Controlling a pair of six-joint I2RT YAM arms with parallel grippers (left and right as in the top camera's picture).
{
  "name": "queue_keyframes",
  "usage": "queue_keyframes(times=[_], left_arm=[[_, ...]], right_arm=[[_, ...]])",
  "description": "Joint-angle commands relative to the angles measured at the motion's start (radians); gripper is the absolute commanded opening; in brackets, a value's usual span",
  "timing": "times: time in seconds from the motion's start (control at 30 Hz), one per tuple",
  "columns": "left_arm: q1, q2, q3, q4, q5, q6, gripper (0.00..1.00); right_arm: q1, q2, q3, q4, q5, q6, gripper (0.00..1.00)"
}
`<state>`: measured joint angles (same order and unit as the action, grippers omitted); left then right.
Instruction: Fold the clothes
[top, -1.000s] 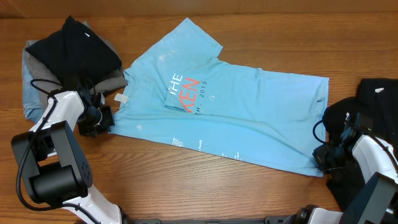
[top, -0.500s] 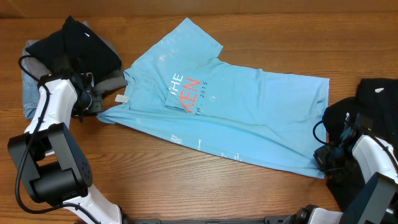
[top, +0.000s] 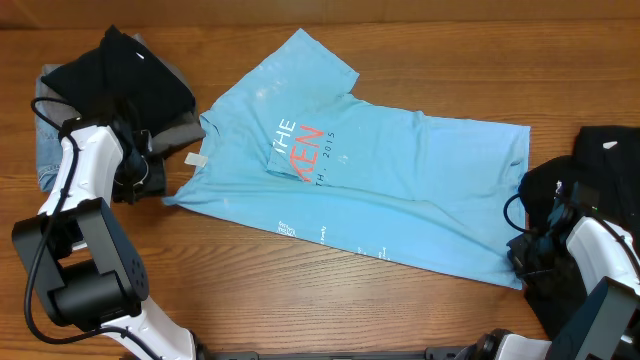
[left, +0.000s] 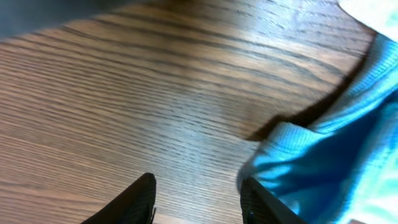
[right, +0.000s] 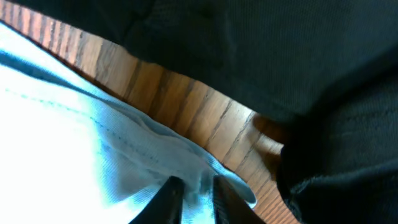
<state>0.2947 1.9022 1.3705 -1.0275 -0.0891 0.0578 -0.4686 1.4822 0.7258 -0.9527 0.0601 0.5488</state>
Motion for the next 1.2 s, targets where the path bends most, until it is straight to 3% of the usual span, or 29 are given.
queue_keyframes(times=[0.0,0.17,0.2,0.23,0.27,0.37,0.43,0.57,0.6,0.67,0.77,0.8,0.9,1.0,1.03,1.07,1.1,1.17], left_arm=[[-0.001,-0.006,0.053,-0.019,0.159,-0.010,0.52],[-0.001,-0.008,0.134,-0.104,0.310,0.031,0.60],[-0.001,-0.008,0.154,-0.132,0.327,0.040,0.69],[-0.001,-0.008,0.176,-0.170,0.312,0.040,0.88],[-0.001,-0.008,0.190,-0.193,0.279,0.031,0.97],[-0.001,-0.008,0.185,-0.209,0.244,0.032,1.00],[-0.001,-0.008,0.167,-0.189,0.314,0.013,1.00],[-0.001,-0.007,0.109,-0.120,0.400,0.043,1.00],[-0.002,-0.007,0.094,-0.119,0.399,0.044,0.98],[-0.009,-0.007,0.059,-0.115,0.381,0.063,0.80],[-0.035,-0.006,-0.029,-0.033,0.319,0.058,0.74],[-0.051,-0.006,-0.052,0.016,0.287,0.051,0.66],[-0.084,-0.006,-0.085,0.122,0.212,0.032,0.61],[-0.134,-0.006,-0.121,0.183,0.212,0.033,0.47],[-0.151,-0.006,-0.134,0.198,0.211,0.049,0.39],[-0.161,-0.006,-0.137,0.193,0.172,0.058,0.18],[-0.163,-0.006,-0.135,0.183,0.118,0.045,0.04],[-0.157,-0.006,-0.127,0.171,0.020,-0.005,0.04]], right_arm=[[0.002,0.001,0.026,0.005,-0.024,-0.021,0.27],[0.002,-0.020,0.076,0.002,-0.157,-0.136,0.33],[0.002,-0.034,0.092,-0.002,-0.182,-0.147,0.35],[0.002,-0.048,0.107,-0.007,-0.214,-0.162,0.37],[0.002,-0.064,0.123,-0.012,-0.247,-0.175,0.40],[0.004,-0.113,0.147,0.008,-0.485,-0.363,0.45],[0.004,-0.125,0.147,0.008,-0.612,-0.451,0.48],[0.004,-0.125,0.146,-0.003,-0.703,-0.497,0.49],[0.005,-0.125,0.146,-0.013,-0.706,-0.498,0.49],[0.019,-0.125,0.146,-0.029,-0.705,-0.506,0.49],[0.072,-0.125,0.145,-0.025,-0.705,-0.506,0.49],[0.088,-0.125,0.145,-0.017,-0.704,-0.496,0.49],[0.109,-0.125,0.145,-0.013,-0.695,-0.491,0.49],[0.109,-0.124,0.145,-0.024,-0.602,-0.423,0.49],[0.109,-0.124,0.145,-0.026,-0.567,-0.410,0.49],[0.109,-0.124,0.145,-0.026,-0.565,-0.410,0.49],[0.109,-0.124,0.145,-0.027,-0.565,-0.410,0.49],[0.109,-0.124,0.145,-0.026,-0.565,-0.410,0.49]])
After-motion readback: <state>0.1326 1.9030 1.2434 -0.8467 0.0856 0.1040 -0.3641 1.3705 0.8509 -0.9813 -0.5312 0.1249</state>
